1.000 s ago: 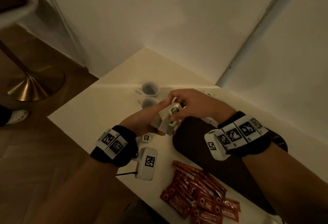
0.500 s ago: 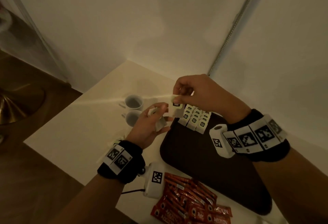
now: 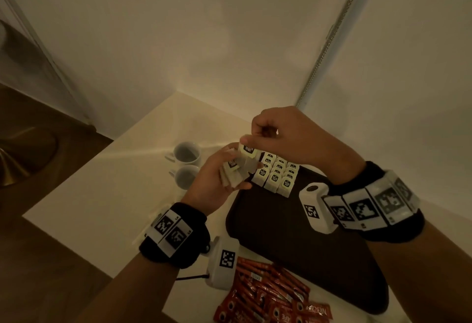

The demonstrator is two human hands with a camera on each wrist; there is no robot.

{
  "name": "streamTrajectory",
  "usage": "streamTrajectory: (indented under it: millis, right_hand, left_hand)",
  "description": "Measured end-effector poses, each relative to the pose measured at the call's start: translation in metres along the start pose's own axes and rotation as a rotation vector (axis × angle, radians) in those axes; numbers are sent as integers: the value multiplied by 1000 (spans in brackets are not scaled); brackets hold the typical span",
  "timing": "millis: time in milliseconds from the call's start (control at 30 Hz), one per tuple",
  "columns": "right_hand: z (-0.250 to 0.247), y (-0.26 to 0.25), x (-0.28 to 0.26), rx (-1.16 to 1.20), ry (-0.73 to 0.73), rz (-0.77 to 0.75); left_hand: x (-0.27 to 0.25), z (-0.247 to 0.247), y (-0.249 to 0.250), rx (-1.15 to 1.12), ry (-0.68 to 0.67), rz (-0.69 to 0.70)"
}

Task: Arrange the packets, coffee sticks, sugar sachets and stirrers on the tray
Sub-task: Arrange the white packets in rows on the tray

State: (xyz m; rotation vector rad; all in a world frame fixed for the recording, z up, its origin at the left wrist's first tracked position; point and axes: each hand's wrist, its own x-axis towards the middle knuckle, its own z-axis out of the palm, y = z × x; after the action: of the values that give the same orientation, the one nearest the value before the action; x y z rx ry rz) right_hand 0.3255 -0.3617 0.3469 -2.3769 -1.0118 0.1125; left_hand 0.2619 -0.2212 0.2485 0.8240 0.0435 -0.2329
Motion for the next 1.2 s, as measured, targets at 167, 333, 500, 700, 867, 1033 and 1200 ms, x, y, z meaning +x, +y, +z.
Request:
streamTrajectory:
  millis: [167, 333, 500, 700, 867, 1033, 1200]
  right_hand:
    - [-2, 5, -2, 49, -61, 64]
    - [-3, 3, -5, 100, -15, 140]
    - [-6, 12, -9, 236, -6, 182]
    - [-1, 9, -18, 236, 66, 205]
    - [6, 11, -29, 300, 221, 150]
    - [15, 7, -36, 205, 227, 113]
    - [12, 5, -36, 141, 375, 68]
  left_hand:
    - [1, 6, -2, 149, -49, 39]
    - [2, 10, -5, 179, 23, 88]
    - [6, 9, -6, 201, 83, 153]
    - [7, 13, -5, 182, 125, 209]
    - [9, 15, -2, 225, 188, 299]
    - [10, 16, -2, 344, 226, 382]
    - [9, 17, -4, 372, 246, 405]
